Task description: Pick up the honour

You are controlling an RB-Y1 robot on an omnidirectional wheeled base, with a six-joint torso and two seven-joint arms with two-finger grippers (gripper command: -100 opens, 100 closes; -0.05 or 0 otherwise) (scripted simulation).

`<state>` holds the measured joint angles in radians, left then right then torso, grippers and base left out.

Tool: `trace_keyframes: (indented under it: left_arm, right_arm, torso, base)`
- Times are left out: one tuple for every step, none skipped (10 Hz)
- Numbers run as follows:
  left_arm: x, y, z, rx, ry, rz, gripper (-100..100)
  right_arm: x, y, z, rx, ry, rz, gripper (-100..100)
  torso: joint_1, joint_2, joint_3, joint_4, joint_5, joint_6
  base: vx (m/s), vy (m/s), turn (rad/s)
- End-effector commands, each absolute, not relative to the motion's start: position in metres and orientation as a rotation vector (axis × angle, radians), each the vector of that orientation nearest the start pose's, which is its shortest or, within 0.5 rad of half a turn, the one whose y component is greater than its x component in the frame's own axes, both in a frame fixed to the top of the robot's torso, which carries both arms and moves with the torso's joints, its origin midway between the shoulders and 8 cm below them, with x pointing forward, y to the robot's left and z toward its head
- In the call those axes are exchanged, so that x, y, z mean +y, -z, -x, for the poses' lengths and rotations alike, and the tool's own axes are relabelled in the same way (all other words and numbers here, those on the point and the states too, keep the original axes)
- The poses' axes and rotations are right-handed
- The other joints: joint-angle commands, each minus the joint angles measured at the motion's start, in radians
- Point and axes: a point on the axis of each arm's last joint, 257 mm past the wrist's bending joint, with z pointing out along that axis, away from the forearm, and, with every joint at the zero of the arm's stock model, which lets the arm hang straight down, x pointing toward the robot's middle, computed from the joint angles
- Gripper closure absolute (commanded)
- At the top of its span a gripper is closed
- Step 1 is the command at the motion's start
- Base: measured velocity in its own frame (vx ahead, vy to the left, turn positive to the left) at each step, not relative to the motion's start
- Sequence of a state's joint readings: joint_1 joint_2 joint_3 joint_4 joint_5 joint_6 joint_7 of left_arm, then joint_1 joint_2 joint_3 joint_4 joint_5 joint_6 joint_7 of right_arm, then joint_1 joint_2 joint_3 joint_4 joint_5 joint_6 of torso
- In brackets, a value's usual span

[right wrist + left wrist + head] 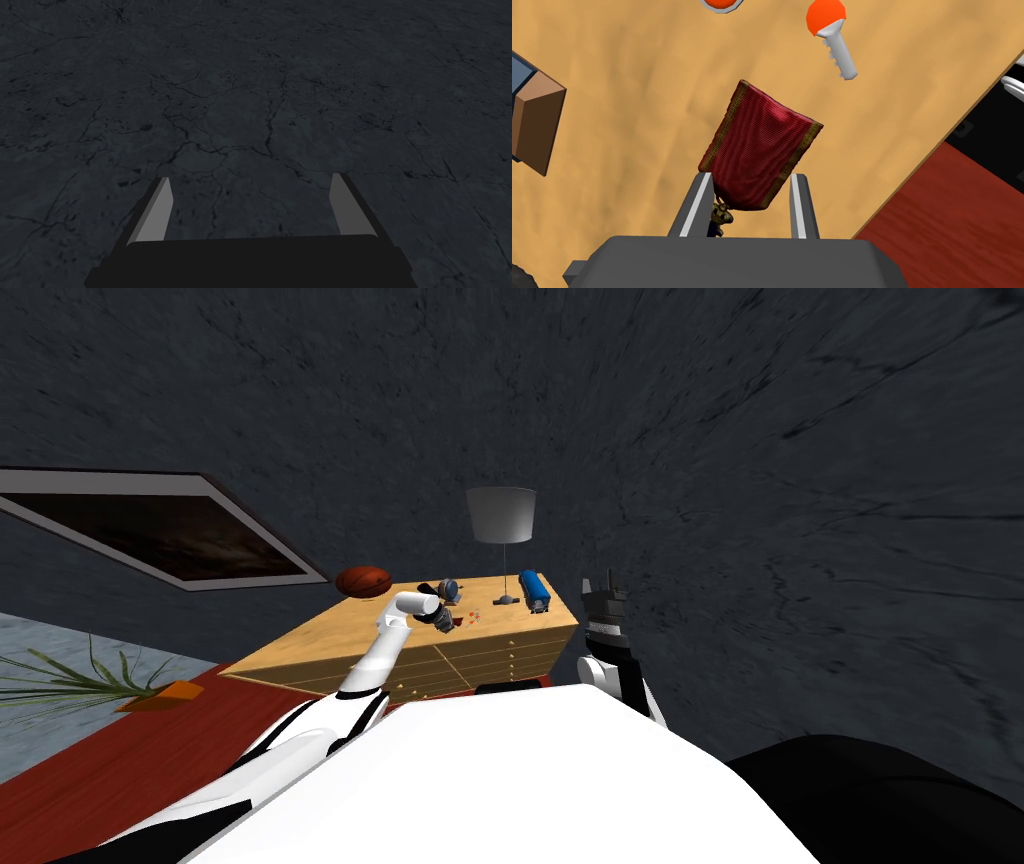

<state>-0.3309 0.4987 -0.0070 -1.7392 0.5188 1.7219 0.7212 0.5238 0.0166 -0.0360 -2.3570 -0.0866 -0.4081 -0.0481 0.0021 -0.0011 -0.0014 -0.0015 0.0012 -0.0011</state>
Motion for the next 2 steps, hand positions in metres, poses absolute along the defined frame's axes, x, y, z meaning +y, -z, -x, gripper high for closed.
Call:
trace_keyframes:
  left_arm:
    - [0.2997, 0.2966, -0.4339, 1.504, 0.414, 2.582, 100]
    - [0.2997, 0.2961, -0.4334, 1.504, 0.412, 2.583, 0]
  right_arm:
    - [-0.3037, -0.0343, -0.3375, 0.553, -1.352, -0.762, 0]
    - [-0.3037, -0.0343, -0.3375, 0.553, -1.352, -0.762, 0]
  torso:
    - [0.0, 0.0, 0.0, 0.0, 0.0, 0.0]
    - [0.0, 0.0, 0.0, 0.0, 0.0, 0.0]
  base:
    - [0.0, 0.0, 0.0]
    - [0.0, 0.0, 0.0]
